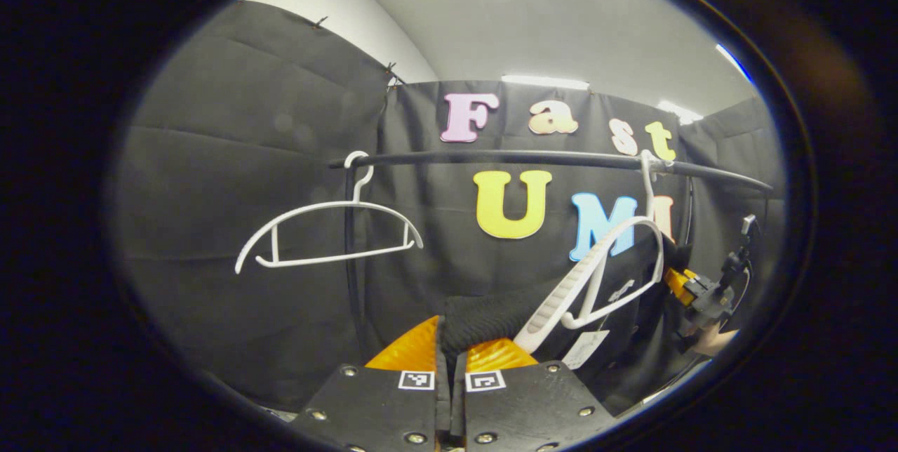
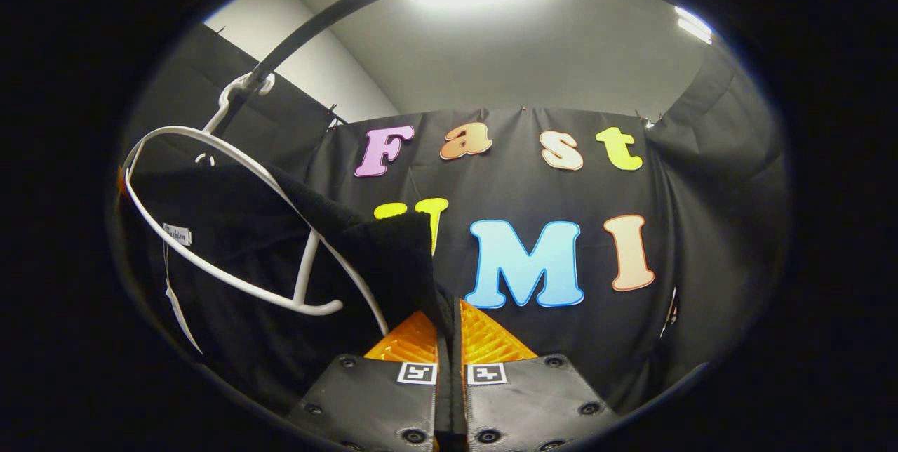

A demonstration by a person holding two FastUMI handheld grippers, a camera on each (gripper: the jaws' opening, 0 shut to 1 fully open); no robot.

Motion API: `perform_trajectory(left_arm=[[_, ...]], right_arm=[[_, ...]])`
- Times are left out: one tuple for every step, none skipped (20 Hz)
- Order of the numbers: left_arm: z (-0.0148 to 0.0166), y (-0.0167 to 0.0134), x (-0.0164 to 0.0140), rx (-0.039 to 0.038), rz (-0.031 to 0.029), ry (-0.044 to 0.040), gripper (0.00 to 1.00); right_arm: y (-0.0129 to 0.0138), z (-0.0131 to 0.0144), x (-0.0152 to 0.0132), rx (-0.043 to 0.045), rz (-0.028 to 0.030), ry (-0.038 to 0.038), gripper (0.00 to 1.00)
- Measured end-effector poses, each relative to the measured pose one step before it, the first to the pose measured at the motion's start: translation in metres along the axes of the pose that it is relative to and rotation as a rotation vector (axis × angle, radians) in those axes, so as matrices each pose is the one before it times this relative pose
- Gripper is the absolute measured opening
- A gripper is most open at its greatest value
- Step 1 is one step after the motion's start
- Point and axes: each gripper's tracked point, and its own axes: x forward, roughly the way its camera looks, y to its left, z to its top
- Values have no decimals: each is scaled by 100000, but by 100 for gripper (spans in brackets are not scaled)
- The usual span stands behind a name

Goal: Grasp the clothes on the hanger with both hands and then place them into the laundry hamper below.

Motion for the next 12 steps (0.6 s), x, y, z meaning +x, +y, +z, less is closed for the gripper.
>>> perform_trajectory(left_arm=[[-436, -65, -112, -799, 544, 574, 1], [-260, -140, -224, -795, 879, 459, 1], [-402, -80, -341, -706, 822, 321, 1], [-390, -138, -129, -713, 719, 400, 1], [-420, -125, -252, -858, 658, 500, 1], [-499, -28, -137, -874, 683, 846, 1], [-653, 298, 14, -931, 620, 1226, 1], [-740, 18, -126, -672, 677, 1484, 1], [-779, -168, -621, -403, 742, 1262, 1], [-655, -247, -492, -259, 779, 913, 1], [-735, -314, -552, -529, 974, 1000, 1], [-901, -330, -337, -789, 903, 872, 1]], right_arm=[[103, -135, -112, -861, 679, 194, 1], [133, -198, -87, -698, 730, 127, 1], [111, -127, -128, -133, 624, 16, 1], [170, -192, -139, -56, 645, 84, 1], [187, -285, -81, 128, 958, 414, 1], [217, -402, -36, -61, 1093, 508, 0], [120, -324, -41, -120, 854, 274, 0], [184, -321, -42, -169, 970, 365, 0], [146, -258, -124, -224, 1031, 545, 0], [102, -212, -128, -204, 1148, 524, 1], [146, -334, -226, -74, 1286, 387, 0], [129, -287, -92, 167, 1174, 311, 1]])
